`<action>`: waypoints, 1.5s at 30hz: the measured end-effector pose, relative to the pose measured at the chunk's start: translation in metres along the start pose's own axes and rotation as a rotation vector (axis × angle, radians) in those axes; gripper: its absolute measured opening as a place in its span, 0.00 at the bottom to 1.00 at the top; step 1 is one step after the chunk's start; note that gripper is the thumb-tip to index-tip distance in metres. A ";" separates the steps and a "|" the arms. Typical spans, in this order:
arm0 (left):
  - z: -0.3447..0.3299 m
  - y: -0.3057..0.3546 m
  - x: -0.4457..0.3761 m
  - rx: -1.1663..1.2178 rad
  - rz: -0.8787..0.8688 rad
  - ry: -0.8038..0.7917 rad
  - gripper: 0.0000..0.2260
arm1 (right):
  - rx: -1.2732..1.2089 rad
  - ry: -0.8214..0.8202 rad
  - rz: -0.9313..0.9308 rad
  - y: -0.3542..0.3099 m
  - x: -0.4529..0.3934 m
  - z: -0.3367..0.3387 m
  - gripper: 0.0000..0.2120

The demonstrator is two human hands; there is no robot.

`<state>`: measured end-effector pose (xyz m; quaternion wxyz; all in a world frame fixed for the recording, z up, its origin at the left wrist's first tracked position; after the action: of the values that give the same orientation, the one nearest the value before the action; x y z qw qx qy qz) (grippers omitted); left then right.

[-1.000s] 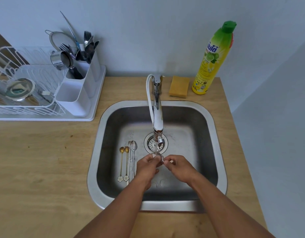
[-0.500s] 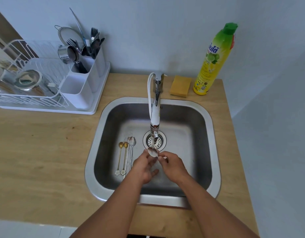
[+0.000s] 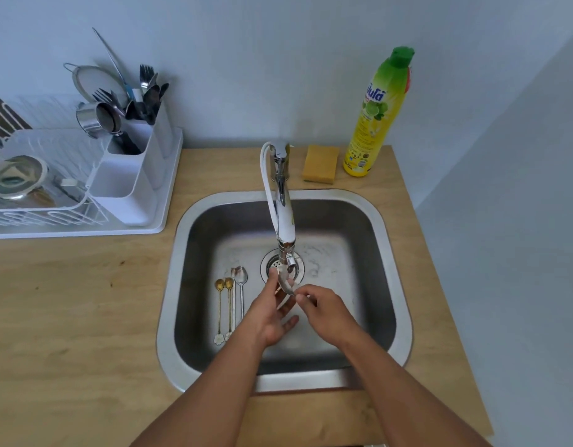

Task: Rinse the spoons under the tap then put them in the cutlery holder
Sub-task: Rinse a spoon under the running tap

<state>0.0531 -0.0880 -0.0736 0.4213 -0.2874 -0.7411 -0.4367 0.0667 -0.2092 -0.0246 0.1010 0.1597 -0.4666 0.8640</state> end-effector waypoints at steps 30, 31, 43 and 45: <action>0.016 0.009 0.012 -0.092 -0.354 0.402 0.08 | 0.156 0.026 0.096 -0.007 -0.009 -0.004 0.07; 0.015 0.011 0.012 -0.083 -0.358 0.406 0.11 | 0.112 0.031 0.079 -0.007 -0.008 -0.003 0.07; -0.001 -0.008 -0.002 0.145 -0.268 0.090 0.16 | -0.255 -0.063 -0.119 0.007 -0.009 -0.002 0.10; 0.007 -0.006 -0.001 0.114 -0.299 0.144 0.13 | -0.328 -0.126 -0.147 0.010 -0.004 -0.010 0.11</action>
<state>0.0467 -0.0850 -0.0790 0.4193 -0.1178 -0.7671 -0.4711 0.0653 -0.2065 -0.0393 0.1591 0.2287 -0.5936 0.7550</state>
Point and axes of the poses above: each hand's wrist, its own x-axis away from the middle knuckle, its own z-axis out of the back of the hand, y = z × x, the point moved 10 cm from there along -x, towards the middle knuckle, and after that the axes turned 6 degrees about y, right-handed, at the moved point
